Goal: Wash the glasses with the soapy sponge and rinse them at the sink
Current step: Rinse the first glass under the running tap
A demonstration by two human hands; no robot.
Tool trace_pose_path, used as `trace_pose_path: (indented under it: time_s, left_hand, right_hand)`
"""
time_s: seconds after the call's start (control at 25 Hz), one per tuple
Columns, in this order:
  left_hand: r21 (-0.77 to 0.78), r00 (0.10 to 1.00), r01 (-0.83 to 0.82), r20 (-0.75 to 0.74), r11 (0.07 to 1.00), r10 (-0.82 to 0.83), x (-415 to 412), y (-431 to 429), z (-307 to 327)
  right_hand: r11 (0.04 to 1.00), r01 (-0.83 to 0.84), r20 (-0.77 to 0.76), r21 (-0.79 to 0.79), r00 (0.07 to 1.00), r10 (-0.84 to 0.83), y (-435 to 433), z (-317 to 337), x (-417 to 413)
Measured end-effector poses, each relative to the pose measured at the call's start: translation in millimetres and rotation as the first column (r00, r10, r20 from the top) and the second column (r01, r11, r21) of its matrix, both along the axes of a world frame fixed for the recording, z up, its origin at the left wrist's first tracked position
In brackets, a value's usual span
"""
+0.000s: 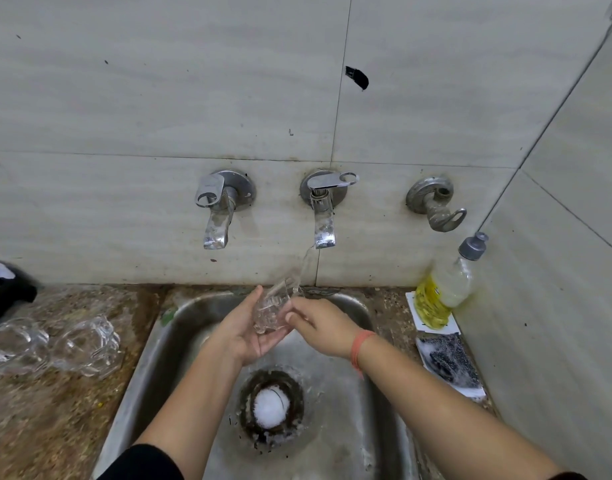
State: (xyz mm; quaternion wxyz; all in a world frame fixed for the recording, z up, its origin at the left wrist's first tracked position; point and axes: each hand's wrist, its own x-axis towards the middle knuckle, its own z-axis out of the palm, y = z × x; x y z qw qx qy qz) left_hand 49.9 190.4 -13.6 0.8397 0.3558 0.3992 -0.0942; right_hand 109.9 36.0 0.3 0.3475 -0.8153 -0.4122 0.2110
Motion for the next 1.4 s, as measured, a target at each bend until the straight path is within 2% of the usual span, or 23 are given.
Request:
trace_pose_path:
  time_s: [0.08,0.12,0.2,0.28,0.36,0.4,0.44,0.52,0.6,0.68,0.72,0.76,0.84,0.88,0.92,0.96,1.04,1.12,1.16,1.2,1.24,1.32,1.4]
  left_hand:
    - [-0.036,0.999,0.040,0.012,0.999,-0.039,1.6,-3.2,-1.6]
    - [-0.063,0.998,0.039,0.054,0.997,-0.035,1.9,-4.1,-2.1]
    - [-0.080,0.977,0.049,0.211,0.996,-0.032,1.1,-3.6,-2.7]
    - [-0.033,0.923,0.075,0.380,0.997,-0.057,-2.9,-2.0,-3.2]
    - [0.051,0.879,0.124,0.457,0.991,-0.134,-6.6,0.6,-6.3]
    - [0.056,0.880,0.115,0.457,0.992,-0.128,-8.4,2.5,-7.5]
    - [0.029,0.893,0.086,0.442,0.996,-0.090,-8.5,4.2,-9.7]
    - [-0.035,0.926,0.040,0.376,0.999,-0.024,-7.4,5.5,-9.8]
    - [-0.031,0.962,0.045,0.270,0.999,-0.035,-7.3,7.8,-9.0]
    - [0.005,0.974,0.126,0.190,0.992,-0.124,-8.7,10.8,-10.4]
    - [0.016,0.964,0.162,0.211,0.987,-0.162,-9.7,11.7,-9.2]
    - [0.013,0.948,0.168,0.273,0.986,-0.165,-11.0,12.3,-6.3]
    - [0.003,0.902,0.142,0.411,0.990,-0.130,-12.1,15.0,-2.1]
    - [0.022,0.892,0.135,0.433,0.991,-0.131,-12.3,15.4,-2.9]
    - [0.035,0.896,0.124,0.425,0.992,-0.127,-11.3,15.0,-4.2]
    - [0.026,0.908,0.108,0.405,0.994,-0.109,-10.3,15.8,-5.5]
    - [-0.015,0.935,0.096,0.343,0.995,-0.085,-8.4,15.2,-6.0]
    - [-0.017,0.956,0.154,0.255,0.988,-0.145,-6.7,16.4,-6.9]
    - [-0.004,0.956,0.201,0.217,0.980,-0.195,-6.3,17.0,-8.6]
    - [0.004,0.951,0.246,0.192,0.969,-0.242,-6.8,16.7,-9.9]
    - [0.010,0.944,0.274,0.187,0.962,-0.271,-6.6,16.7,-11.8]
    - [-0.036,0.930,0.238,0.298,0.971,-0.217,-7.0,13.4,-12.0]
    - [-0.074,0.891,0.138,0.445,0.988,-0.091,-7.8,12.1,-12.0]
  right_hand:
    - [0.999,0.007,0.202,-0.040,0.979,0.001,-0.2,-1.2,-4.7]
    - [0.999,0.051,0.198,-0.007,0.979,-0.049,2.0,-2.5,-7.7]
    - [0.974,0.208,0.029,0.094,0.977,-0.211,7.6,-3.2,-8.5]
    - [0.946,0.297,-0.163,0.131,0.948,-0.275,11.2,-2.5,-1.9]
    - [0.956,0.251,-0.265,0.152,0.942,-0.205,12.2,-0.2,2.7]
    - [0.972,0.177,-0.245,0.154,0.960,-0.136,12.1,2.6,1.7]
    - [0.986,0.090,-0.172,0.140,0.983,-0.065,11.5,1.9,0.3]
    - [0.997,-0.074,0.109,0.033,0.992,0.070,9.0,-2.5,-1.4]
    - [0.982,-0.161,0.450,-0.102,0.873,0.190,8.3,-5.5,0.6]
    - [0.971,-0.189,0.590,-0.150,0.771,0.241,7.4,-7.7,0.7]
    - [0.974,-0.186,0.566,-0.132,0.792,0.228,6.9,-8.0,-0.1]
    - [0.983,-0.163,0.466,-0.079,0.866,0.181,7.1,-9.5,-1.8]
    - [0.994,-0.037,0.137,0.100,0.990,0.023,10.3,-10.3,-6.0]
    - [0.985,0.029,0.016,0.167,0.999,-0.032,12.4,-10.1,-6.7]
    - [0.979,0.043,-0.016,0.197,0.999,-0.040,12.6,-10.7,-6.7]
    - [0.983,-0.002,0.018,0.181,1.000,-0.001,12.1,-10.0,-6.1]
    - [0.984,-0.168,0.280,0.060,0.949,0.145,6.1,-6.7,-4.7]
    - [0.966,-0.251,0.623,-0.061,0.747,0.234,-1.3,-3.4,1.4]
    - [0.962,-0.256,0.732,-0.098,0.637,0.244,-3.9,-3.7,5.5]
    - [0.961,-0.257,0.795,-0.101,0.560,0.233,-4.5,-4.0,8.6]
    - [0.965,-0.247,0.813,-0.088,0.542,0.212,-3.4,-3.1,10.2]
    - [0.982,-0.177,0.731,-0.062,0.662,0.165,1.8,2.4,4.5]
    - [0.997,-0.073,0.495,-0.007,0.866,0.067,6.9,7.2,-6.7]
